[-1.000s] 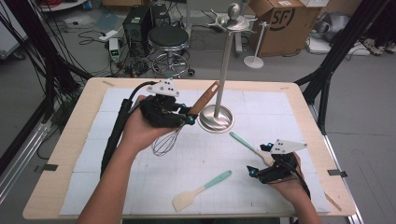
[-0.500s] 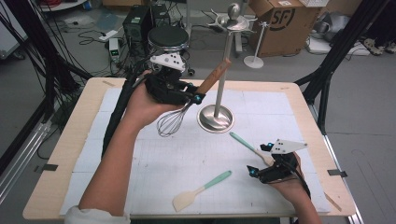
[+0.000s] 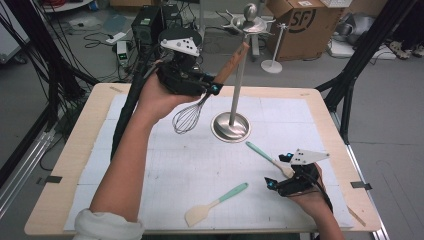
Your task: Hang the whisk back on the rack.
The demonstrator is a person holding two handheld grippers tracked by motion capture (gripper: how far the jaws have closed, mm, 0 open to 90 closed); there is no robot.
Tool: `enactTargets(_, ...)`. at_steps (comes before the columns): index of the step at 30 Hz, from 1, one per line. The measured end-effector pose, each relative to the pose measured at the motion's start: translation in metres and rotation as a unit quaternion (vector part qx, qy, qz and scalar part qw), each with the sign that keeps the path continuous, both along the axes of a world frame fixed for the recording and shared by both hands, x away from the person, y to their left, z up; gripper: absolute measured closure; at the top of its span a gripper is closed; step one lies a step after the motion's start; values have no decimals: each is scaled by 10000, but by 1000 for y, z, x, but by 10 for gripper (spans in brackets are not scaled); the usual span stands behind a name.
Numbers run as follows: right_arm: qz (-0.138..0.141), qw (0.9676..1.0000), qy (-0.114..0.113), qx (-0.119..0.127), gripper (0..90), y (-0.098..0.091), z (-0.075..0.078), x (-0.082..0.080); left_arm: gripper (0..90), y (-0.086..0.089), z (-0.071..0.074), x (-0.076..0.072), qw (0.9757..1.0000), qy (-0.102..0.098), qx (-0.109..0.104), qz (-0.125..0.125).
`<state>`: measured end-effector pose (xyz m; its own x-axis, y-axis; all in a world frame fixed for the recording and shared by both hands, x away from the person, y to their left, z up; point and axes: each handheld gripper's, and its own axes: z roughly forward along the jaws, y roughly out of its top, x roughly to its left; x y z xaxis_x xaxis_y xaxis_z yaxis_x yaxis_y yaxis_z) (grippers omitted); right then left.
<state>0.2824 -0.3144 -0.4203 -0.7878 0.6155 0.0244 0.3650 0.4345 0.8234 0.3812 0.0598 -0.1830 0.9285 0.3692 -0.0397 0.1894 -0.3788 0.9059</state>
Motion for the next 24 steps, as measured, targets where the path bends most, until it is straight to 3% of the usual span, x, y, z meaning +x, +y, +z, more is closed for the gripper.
enactTargets(7,2,10000,13,21,3,-1,0,0,708,0,6,8,9998,-39,-122,178)
enactTargets(24,5,10000,-2,20,3,-2,0,0,708,-12,5,17,9992,-36,-23,387)
